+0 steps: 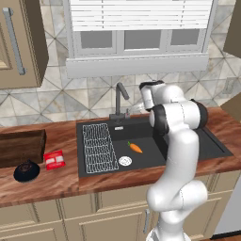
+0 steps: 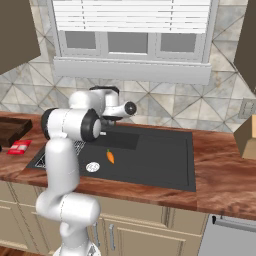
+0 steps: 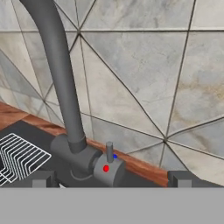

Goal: Pick up all produce items and place them in the sink. Turn on the sink faucet to wash them. Then turn the sink off and put them in the tray.

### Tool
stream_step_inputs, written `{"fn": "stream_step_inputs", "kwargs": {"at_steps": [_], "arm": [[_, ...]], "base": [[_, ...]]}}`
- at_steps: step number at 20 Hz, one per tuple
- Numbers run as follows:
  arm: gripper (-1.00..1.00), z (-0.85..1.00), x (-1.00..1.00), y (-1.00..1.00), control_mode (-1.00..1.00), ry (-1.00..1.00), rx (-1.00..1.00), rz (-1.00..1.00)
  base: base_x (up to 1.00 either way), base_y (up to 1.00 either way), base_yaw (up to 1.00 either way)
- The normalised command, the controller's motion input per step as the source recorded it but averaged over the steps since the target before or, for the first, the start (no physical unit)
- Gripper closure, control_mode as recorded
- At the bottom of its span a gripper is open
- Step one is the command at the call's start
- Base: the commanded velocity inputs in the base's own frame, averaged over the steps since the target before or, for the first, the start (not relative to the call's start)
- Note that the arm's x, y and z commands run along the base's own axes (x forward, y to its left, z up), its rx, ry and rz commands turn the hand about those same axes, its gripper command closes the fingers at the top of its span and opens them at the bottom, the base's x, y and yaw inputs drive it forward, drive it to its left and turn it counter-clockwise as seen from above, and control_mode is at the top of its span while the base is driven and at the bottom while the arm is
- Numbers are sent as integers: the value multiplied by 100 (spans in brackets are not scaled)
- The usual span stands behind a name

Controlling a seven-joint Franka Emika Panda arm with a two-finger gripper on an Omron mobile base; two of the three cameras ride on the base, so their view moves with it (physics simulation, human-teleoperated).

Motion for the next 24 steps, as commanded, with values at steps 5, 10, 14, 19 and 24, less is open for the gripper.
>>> {"fn": "stream_step_inputs", "kwargs": {"at_steps": [5,10,14,19,24], "arm": [[-100,-16,15,14,-100,0,0,0],[-100,-17,14,9,-100,0,0,0],[-100,-12,11,5,-100,0,0,1],[-100,-9,9,5,-100,0,0,1],[-100,-10,10,6,-100,0,0,1]], "base": [[0,0,0],[0,0,0],[0,0,0],[0,0,0],[0,0,0]]}}
